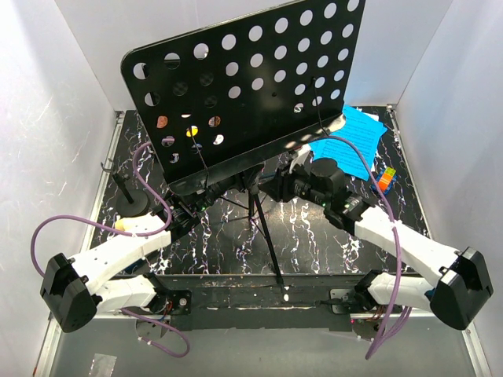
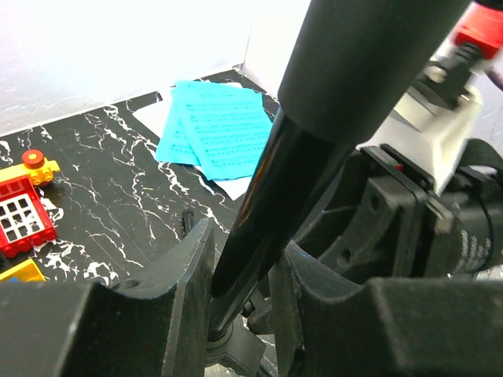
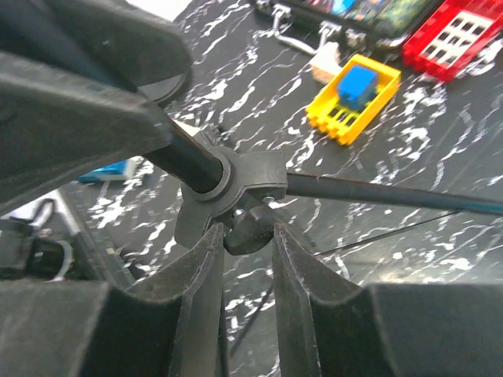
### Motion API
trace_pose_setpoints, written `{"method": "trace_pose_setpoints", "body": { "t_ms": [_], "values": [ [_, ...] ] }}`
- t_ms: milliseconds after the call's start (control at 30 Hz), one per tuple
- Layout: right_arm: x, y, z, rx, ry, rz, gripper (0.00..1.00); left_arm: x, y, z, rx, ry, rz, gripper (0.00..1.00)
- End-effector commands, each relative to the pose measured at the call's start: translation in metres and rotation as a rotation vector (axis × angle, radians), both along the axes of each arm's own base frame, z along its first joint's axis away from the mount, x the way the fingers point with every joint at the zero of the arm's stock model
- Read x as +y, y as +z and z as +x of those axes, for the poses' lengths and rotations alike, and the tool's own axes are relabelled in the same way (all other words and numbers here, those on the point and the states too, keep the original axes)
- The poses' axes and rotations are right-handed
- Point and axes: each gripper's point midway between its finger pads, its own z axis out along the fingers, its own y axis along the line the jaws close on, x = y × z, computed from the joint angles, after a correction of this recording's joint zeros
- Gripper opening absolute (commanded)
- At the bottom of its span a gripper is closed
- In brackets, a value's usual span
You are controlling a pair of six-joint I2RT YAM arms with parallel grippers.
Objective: Pack up the instrument practice props
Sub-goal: Unscrew the knob on the music stand.
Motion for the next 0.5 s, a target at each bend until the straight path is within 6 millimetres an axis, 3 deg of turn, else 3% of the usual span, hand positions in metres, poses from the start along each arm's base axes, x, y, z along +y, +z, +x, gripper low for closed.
{"method": "trace_pose_setpoints", "body": {
  "t_ms": [0,367,467],
  "values": [
    [-0.014,0.025,0.024,-0.349,-0.156,-0.114,0.01,-0.009,0.030,-0.025,0.067,-0.105,-0.171,0.00],
    [-0.025,0.024,0.033,-0.774,-0.237,-0.383,0.01,-0.017,0.019,-0.025,0.101,-0.131,-0.182,0.00],
    [-0.033,0.033,0.035,-0.789,-0.288,-0.405,0.01,-0.017,0.017,-0.025,0.103,-0.126,-0.178,0.00]
  ]
}}
